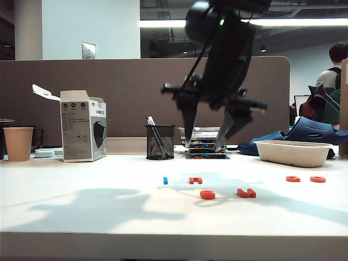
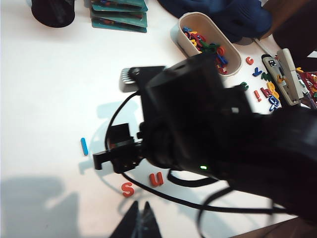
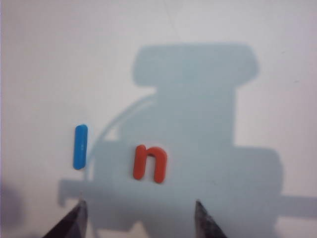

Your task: Select the appropriate letters from the row of letter magnets placed on the table to arrange into the word "sun".

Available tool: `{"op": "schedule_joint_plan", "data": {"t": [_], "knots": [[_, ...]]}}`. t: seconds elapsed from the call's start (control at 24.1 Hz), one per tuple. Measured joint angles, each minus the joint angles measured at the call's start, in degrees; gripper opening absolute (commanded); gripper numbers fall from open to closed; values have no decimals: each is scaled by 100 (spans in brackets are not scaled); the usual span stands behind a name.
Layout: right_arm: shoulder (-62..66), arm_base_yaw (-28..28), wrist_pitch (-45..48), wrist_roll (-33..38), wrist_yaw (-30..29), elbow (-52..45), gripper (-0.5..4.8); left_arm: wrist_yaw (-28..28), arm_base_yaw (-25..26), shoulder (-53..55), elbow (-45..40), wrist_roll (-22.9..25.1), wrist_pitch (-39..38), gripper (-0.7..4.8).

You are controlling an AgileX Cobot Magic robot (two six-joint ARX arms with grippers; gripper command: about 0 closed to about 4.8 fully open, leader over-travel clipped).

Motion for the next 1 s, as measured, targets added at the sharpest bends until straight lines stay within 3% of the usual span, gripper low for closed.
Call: {"op": "schedule_joint_plan", "data": {"t": [0.46,1.0], "knots": [[785,4,-50,0,-127,570,275,-2,0,0,0,0,0,-5],[1093,20,-164,2,-103,608,274,0,0,0,0,0,0,-5]]}}
